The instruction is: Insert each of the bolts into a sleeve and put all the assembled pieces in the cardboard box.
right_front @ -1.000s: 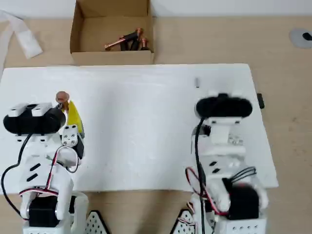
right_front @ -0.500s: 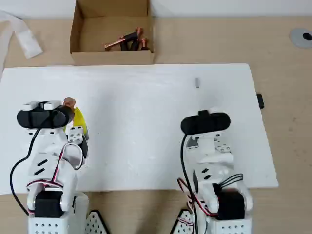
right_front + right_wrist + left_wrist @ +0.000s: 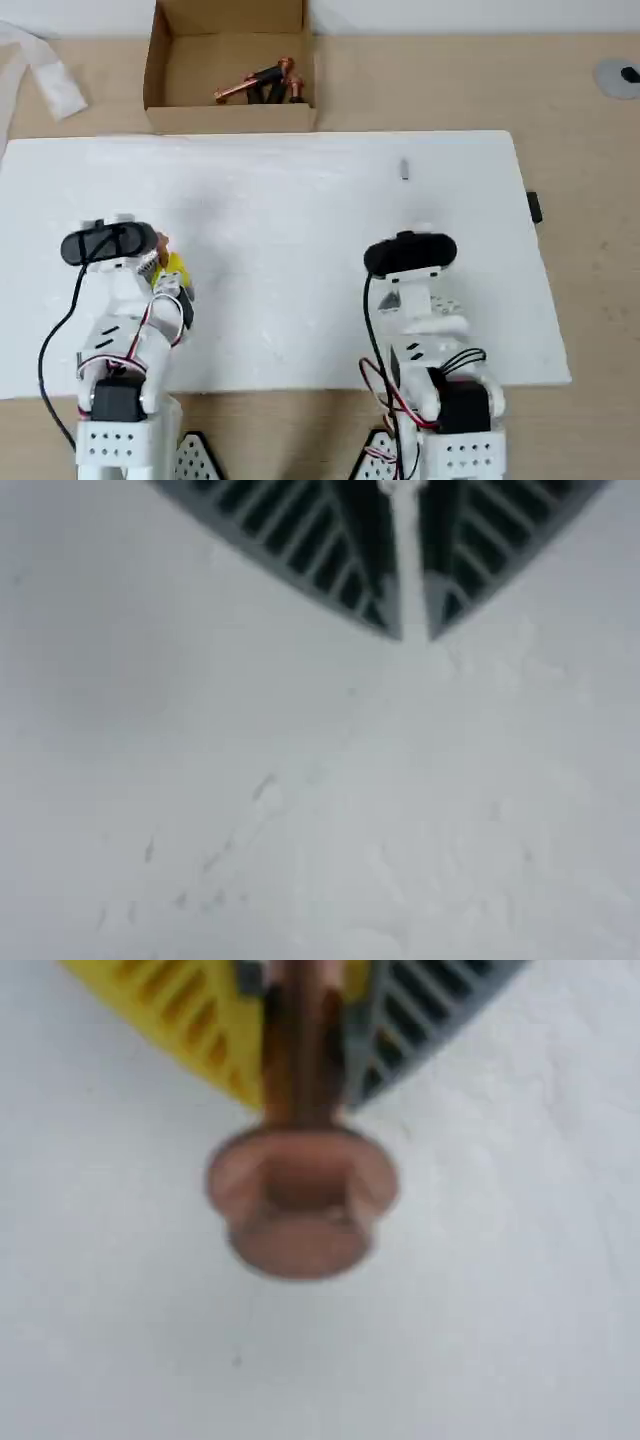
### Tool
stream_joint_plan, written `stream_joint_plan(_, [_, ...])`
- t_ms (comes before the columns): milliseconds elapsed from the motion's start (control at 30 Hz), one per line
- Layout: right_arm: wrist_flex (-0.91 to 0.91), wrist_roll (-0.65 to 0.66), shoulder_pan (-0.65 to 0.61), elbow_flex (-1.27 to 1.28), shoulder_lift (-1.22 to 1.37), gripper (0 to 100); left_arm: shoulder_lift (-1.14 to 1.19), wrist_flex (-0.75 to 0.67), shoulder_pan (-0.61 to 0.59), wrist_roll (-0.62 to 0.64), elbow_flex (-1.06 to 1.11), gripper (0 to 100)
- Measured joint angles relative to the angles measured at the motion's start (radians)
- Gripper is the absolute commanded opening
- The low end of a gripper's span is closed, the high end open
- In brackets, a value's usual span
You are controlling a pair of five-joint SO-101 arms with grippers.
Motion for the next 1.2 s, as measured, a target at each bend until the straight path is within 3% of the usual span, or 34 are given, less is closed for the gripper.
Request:
stream_joint_plan(200, [-0.002, 0.0, 0.0, 0.035, 0.0, 1.0, 0.002, 0.012, -0.009, 0.049, 0.008, 1])
stream_joint_plan(1200, [-0.002, 0.0, 0.0, 0.1, 0.0, 1.0, 0.002, 0.048, -0.009, 0.058, 0.008, 1])
